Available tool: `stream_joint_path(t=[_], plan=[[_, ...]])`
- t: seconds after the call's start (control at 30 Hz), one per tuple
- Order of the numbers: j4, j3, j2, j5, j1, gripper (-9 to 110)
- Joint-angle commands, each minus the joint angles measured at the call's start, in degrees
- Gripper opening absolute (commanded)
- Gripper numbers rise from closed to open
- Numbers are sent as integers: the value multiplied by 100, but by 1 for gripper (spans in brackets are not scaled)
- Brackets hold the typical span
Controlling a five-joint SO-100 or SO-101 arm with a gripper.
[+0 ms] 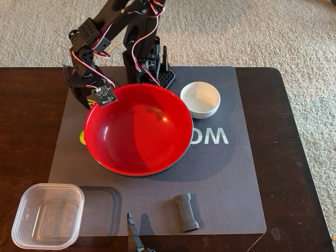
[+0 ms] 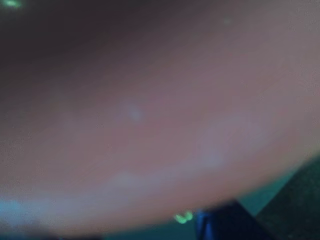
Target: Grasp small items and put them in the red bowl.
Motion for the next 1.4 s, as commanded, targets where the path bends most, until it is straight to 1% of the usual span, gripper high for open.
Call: stream_joint_path(t=[0.0, 0.13, 0.5, 0.53, 0.6, 0.63, 0.7, 0.87, 0.97, 1.07, 1.17, 1.2, 1.27, 1.3, 1.37], plan=[[-202, -79, -18, -44, 26, 9], [-141, -35, 62, -185, 88, 3], [-202, 35, 185, -1037, -53, 0], [-202, 97, 281, -1151, -70, 0], [-79, 272, 738, -2013, -211, 0], [149, 281, 1002, -2347, -211, 0], [1090, -44, 1450, -2593, 79, 0], [3032, -1107, 2083, -2997, 1310, 0], [3401, -1257, 2206, -2953, 1978, 0], [3243, -1195, 2118, -3454, 1740, 0], [2971, -1670, 1521, -4887, 993, 0], [2769, -1907, 1195, -5607, 703, 0], [2241, -2514, 404, -7383, 185, 0], [2057, -2883, 0, -8191, 18, 4], [1978, -3858, -826, -9545, -167, 17]])
